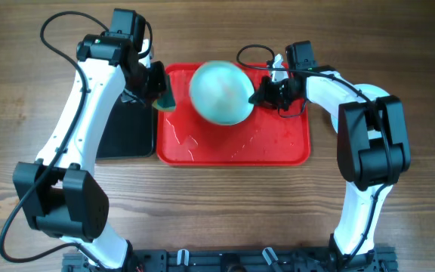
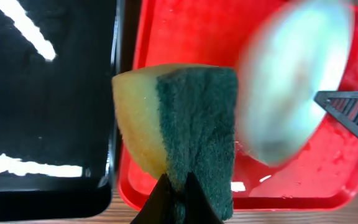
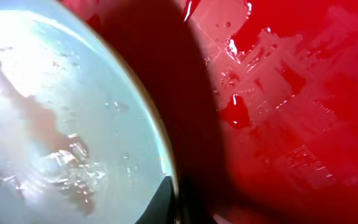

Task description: Clean dirty plates on tray and stack at the side

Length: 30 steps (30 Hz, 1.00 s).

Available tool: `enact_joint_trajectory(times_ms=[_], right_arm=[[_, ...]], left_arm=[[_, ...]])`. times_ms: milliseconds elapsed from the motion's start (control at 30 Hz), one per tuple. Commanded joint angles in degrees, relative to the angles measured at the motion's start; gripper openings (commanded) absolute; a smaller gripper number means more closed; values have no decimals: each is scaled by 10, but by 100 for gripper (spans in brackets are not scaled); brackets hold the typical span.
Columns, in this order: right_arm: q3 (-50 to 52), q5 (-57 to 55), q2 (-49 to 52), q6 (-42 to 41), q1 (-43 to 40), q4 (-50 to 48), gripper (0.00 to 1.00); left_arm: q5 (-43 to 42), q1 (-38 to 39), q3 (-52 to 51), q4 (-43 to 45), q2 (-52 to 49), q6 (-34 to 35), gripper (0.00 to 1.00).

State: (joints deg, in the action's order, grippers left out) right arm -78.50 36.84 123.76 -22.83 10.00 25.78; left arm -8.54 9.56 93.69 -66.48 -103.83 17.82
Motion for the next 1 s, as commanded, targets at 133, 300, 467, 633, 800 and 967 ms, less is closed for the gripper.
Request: enact_joint_trajectory(times_ms=[133,300,467,633,800,967], right_arm=[[-2,-43,-26,34,-1,56,4],[-2,-137,-120,50,-1,113,4],[-2,-310,-235,61,5,169,4],[-2,-582,-316,41,54,208,4],[-2,-810,-330,11,148,224,4],[-2,-1008,-323,4,248,228,4]], left_arm=[[115,-23,1,-30,2,24,4],[119,-68,1,-30,-1,26,4],[119,-116,1,-25,-10,26,4],[118,-146,1,-23,-14,25,4],[118,-151,1,-15,-14,25,4],[115,-151,1,-12,-14,25,4]])
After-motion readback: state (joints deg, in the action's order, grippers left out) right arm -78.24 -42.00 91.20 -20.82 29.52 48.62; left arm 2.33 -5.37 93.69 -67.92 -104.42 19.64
